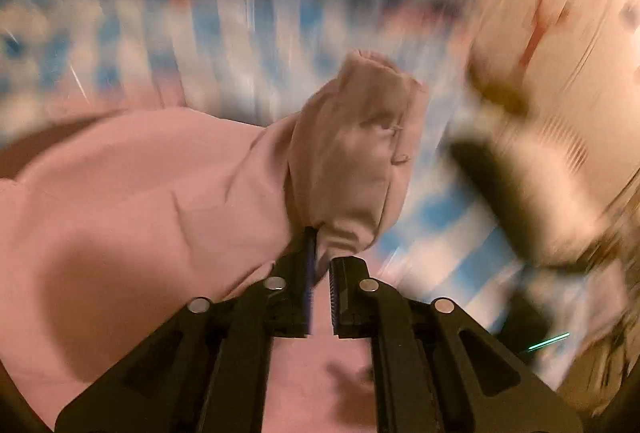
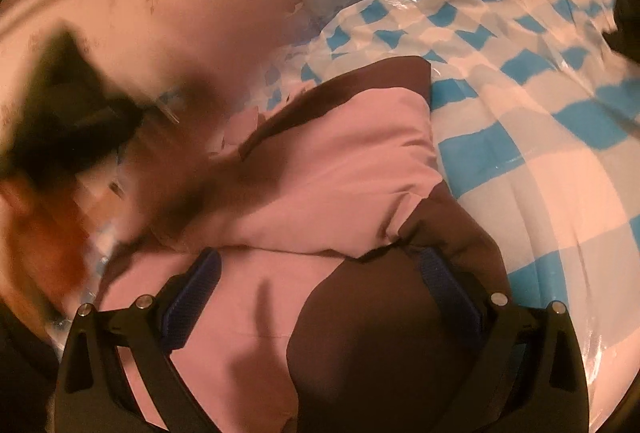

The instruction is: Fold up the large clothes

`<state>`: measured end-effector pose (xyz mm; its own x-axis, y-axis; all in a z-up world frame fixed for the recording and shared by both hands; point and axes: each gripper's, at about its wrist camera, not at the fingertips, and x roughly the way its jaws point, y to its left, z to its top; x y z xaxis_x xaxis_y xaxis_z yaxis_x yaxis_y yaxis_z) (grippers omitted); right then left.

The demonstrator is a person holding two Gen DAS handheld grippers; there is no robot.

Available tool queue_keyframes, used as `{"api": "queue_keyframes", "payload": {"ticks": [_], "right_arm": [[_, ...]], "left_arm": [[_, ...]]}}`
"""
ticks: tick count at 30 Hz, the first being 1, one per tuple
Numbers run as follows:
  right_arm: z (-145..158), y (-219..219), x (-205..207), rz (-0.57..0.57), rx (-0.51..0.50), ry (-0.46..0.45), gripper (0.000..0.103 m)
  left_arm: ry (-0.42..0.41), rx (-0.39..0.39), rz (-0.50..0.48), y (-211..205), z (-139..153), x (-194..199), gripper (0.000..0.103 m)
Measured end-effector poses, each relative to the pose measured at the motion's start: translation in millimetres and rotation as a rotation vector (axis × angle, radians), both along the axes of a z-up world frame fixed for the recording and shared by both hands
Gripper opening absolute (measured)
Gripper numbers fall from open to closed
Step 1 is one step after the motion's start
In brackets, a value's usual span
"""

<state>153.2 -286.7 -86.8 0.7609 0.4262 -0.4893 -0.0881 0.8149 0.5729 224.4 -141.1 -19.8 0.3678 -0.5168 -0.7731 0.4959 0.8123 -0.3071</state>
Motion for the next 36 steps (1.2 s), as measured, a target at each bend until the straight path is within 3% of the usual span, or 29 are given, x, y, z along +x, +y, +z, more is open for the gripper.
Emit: {"api": "queue_keyframes", "payload": {"ticks": [1, 3, 5, 7, 10, 11, 12, 14, 17, 19, 23, 27, 30, 31, 32, 33, 34, 35, 36], "right_arm": [[-1.1, -2.7, -1.2, -0.004, 0.025, -0.004, 0.096], [-4.6, -8.8, 0.2, -0.011, 0.059, 0.013, 0.096], [-3.5, -14.8, -1.3, -0.014, 0.096, 0.0, 0.096], [-2.5, -17.8, -3.1, -0.009, 0.117, -0.005, 0.096], [0.4, -18.4, -8.9, -0.014, 0.118, -0.012, 0.096], [2.8, -20.1, -12.1, -0.023, 0.124, -0.015, 0.096], [7.5, -24.3, -17.8, -0.052, 0.132, -0.028, 0.096], [15.8, -32.5, -28.2, -0.127, 0.142, -0.061, 0.096], [41.3, -48.6, -50.7, -0.236, 0.159, -0.131, 0.096], [66.6, -45.2, -58.7, -0.247, 0.134, -0.171, 0.096], [78.1, -30.6, -21.9, -0.128, 0.119, 0.016, 0.096], [59.9, -32.3, 24.5, -0.14, 0.08, 0.203, 0.096], [55.3, -25.9, 57.9, -0.082, 0.058, 0.232, 0.095], [54.6, -23.6, 63.4, -0.057, 0.055, 0.23, 0.084], [57.2, -16.4, 70.6, -0.004, 0.054, 0.213, 0.051], [61.1, -6.4, 77.7, 0.039, 0.011, 0.218, 0.042], [65.0, 0.6, 81.3, 0.067, -0.017, 0.212, 0.023], [71.1, 9.7, 85.7, 0.112, -0.042, 0.193, 0.013], [79.0, 16.6, 88.6, 0.132, -0.076, 0.17, 0.012]], "left_arm": [[0.029, 0.091, -0.01, -15.0, -31.3, 1.5, 0.006], [0.028, 0.065, 0.017, -11.2, -42.8, 1.2, 0.006], [0.056, 0.008, 0.009, 1.9, -30.3, 5.5, 0.006], [0.053, 0.009, 0.004, 12.7, -18.1, 8.0, 0.006], [0.021, 0.019, -0.03, 29.4, 21.4, -12.5, 0.015], [0.006, 0.016, -0.059, 36.9, 36.4, -20.8, 0.029], [-0.014, 0.025, -0.074, 39.1, 46.8, -29.0, 0.056], [-0.102, 0.095, -0.113, 45.2, 70.1, -49.4, 0.085], [-0.187, 0.206, -0.156, 60.7, 91.0, -71.1, 0.087], [-0.206, 0.176, -0.118, 85.3, 103.2, -75.0, 0.087], [-0.175, 0.106, 0.029, 141.9, 103.0, -62.6, 0.087], [-0.113, 0.009, 0.176, 197.8, 83.4, -44.2, 0.087], [-0.086, -0.039, 0.292, 232.2, 69.2, -31.8, 0.087], [-0.076, -0.06, 0.325, 241.8, 64.9, -28.3, 0.087], [-0.064, -0.087, 0.369, 254.0, 60.6, -24.9, 0.087], [-0.055, -0.11, 0.395, 261.9, 56.9, -22.8, 0.087], [-0.046, -0.136, 0.42, 271.3, 53.1, -20.1, 0.087], [-0.042, -0.15, 0.438, 277.3, 50.9, -18.5, 0.087], [-0.041, -0.16, 0.448, 281.0, 50.1, -17.8, 0.086]]}}
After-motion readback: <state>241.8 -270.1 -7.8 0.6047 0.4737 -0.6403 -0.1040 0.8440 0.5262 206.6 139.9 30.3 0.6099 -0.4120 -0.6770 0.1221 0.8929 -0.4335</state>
